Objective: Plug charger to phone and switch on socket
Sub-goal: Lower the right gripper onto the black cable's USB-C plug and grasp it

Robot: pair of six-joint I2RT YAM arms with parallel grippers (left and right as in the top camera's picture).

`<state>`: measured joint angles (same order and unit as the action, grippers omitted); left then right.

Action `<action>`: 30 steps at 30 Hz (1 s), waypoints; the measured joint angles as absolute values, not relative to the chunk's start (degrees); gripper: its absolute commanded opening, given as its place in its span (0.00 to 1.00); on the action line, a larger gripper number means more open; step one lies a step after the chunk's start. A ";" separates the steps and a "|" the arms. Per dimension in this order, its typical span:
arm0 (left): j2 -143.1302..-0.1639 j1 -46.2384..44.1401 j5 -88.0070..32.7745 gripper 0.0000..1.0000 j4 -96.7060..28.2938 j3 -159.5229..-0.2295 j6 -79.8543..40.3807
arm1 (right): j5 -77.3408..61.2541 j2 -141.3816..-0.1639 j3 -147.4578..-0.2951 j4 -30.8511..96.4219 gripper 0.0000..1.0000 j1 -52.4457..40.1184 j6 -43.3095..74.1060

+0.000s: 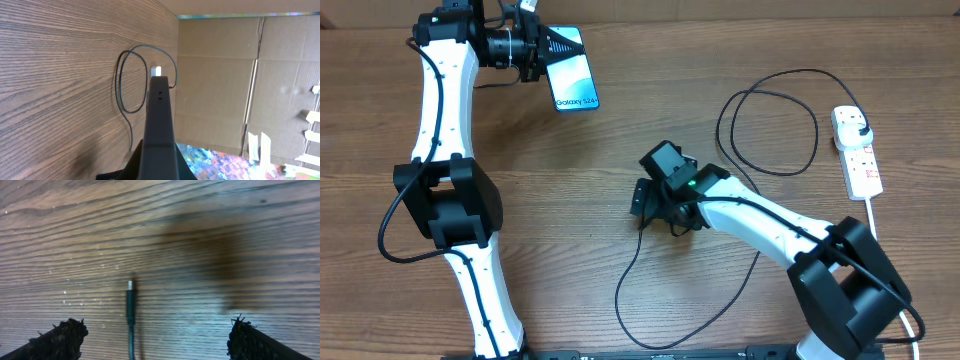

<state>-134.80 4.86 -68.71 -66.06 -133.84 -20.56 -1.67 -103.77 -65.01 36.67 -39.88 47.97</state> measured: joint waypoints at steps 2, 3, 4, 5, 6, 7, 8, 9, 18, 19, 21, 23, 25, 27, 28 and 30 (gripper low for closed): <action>-134.80 4.86 -68.62 0.04 -66.02 -133.84 -20.56 | -1.26 -103.88 -65.71 36.77 0.94 -40.29 47.97; -134.80 4.86 -68.53 0.04 -66.02 -133.84 -20.56 | -1.13 -103.88 -65.98 36.73 0.93 -40.47 47.94; -134.80 4.86 -68.45 0.04 -66.02 -133.84 -20.56 | -1.06 -103.88 -66.06 36.75 0.91 -40.51 47.94; -134.80 4.86 -68.29 0.05 -66.00 -133.84 -20.56 | -0.99 -103.88 -66.08 36.75 0.91 -40.49 47.99; -134.80 4.86 -68.01 0.04 -66.02 -133.84 -20.56 | -0.95 -103.88 -66.08 36.80 0.89 -40.49 47.99; -134.80 4.86 -67.68 0.04 -66.02 -133.84 -20.56 | -0.86 -103.90 -66.08 36.84 0.89 -40.49 47.94; -134.80 4.86 -67.40 0.04 -66.02 -133.84 -20.53 | -0.82 -103.90 -66.08 36.86 0.89 -40.49 47.94; -134.80 4.86 -67.11 0.04 -66.00 -133.84 -20.53 | -0.75 -104.03 -66.11 36.84 0.89 -40.49 47.97; -134.78 4.86 -65.82 0.04 -65.91 -133.84 -20.56 | -0.23 -106.69 -66.22 36.42 0.88 -41.08 47.94; -134.80 4.86 -65.67 0.04 -65.84 -133.84 -20.53 | 0.19 -106.69 -66.24 36.38 0.86 -41.41 47.92; -134.80 4.84 -65.41 0.05 -65.78 -133.84 -20.53 | 0.62 -106.69 -66.24 36.62 0.80 -41.91 47.94; -134.80 4.84 -64.97 0.04 -65.76 -133.84 -20.53 | 1.10 -106.69 -66.24 36.71 0.76 -42.39 47.92; -134.78 4.84 -64.58 0.04 -65.58 -133.84 -20.53 | 1.58 -106.72 -66.24 36.67 0.73 -42.78 47.94; -134.80 4.86 -64.38 0.05 -65.14 -133.84 -20.53 | 1.85 -107.11 -66.28 36.69 0.73 -43.24 47.83; -134.80 4.84 -64.34 0.04 -64.93 -133.84 -20.53 | 1.91 -107.55 -66.32 36.67 0.73 -43.53 47.88; -134.80 4.84 -64.23 0.04 -64.77 -133.84 -20.56 | 2.22 -108.53 -66.50 36.64 0.72 -44.01 47.83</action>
